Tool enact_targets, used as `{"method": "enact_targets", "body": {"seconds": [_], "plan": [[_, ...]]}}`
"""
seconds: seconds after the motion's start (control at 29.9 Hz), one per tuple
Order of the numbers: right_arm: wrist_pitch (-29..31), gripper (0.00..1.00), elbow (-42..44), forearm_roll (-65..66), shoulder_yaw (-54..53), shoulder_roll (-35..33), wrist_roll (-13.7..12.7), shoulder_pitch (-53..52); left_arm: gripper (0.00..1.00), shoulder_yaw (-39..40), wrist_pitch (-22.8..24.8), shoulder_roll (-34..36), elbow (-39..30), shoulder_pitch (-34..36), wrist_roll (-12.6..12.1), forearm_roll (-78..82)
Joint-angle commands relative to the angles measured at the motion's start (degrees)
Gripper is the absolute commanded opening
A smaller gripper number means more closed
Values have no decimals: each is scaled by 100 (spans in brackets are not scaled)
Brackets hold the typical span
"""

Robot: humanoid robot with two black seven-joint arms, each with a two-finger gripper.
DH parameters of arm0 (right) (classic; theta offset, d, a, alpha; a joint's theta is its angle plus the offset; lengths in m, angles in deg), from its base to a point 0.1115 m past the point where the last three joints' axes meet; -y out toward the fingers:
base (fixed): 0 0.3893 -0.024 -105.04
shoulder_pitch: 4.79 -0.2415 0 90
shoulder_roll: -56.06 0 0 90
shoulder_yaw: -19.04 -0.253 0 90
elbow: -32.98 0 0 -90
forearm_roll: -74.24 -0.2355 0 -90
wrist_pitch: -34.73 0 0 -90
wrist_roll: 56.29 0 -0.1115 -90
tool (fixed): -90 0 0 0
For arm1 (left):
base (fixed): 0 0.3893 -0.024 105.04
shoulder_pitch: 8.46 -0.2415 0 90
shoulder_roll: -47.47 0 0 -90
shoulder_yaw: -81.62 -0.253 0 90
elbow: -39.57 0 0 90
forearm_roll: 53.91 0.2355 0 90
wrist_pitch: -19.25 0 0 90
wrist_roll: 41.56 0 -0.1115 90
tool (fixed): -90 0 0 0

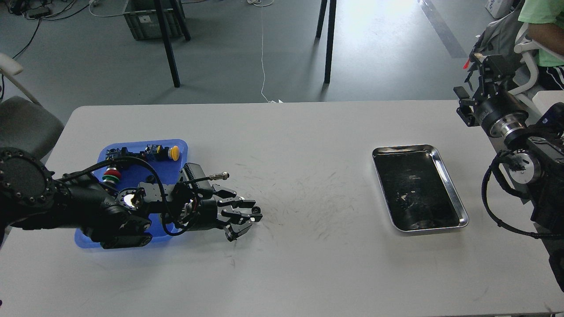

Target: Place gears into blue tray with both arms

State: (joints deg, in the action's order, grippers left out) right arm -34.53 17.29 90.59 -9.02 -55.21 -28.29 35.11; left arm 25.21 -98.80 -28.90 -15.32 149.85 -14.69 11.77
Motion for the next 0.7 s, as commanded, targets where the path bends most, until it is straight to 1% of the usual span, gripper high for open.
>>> {"method": "enact_targets", "body": {"seconds": [0.0,0.4,0.5,0.67], "plan": [[0,95,5,9,2,-1,0,17,27,-1,5,16,-13,-2,20,24],[-9,95,5,9,11,-1,0,35,15,7,5,25,-74,7,82,32],[-9,95,5,9,11,-9,0,44,13,43,5,34,-101,7,99,32],[-9,95,5,9,11,-18,0,52,13,60,5,104,-109,68,113,32]]}}
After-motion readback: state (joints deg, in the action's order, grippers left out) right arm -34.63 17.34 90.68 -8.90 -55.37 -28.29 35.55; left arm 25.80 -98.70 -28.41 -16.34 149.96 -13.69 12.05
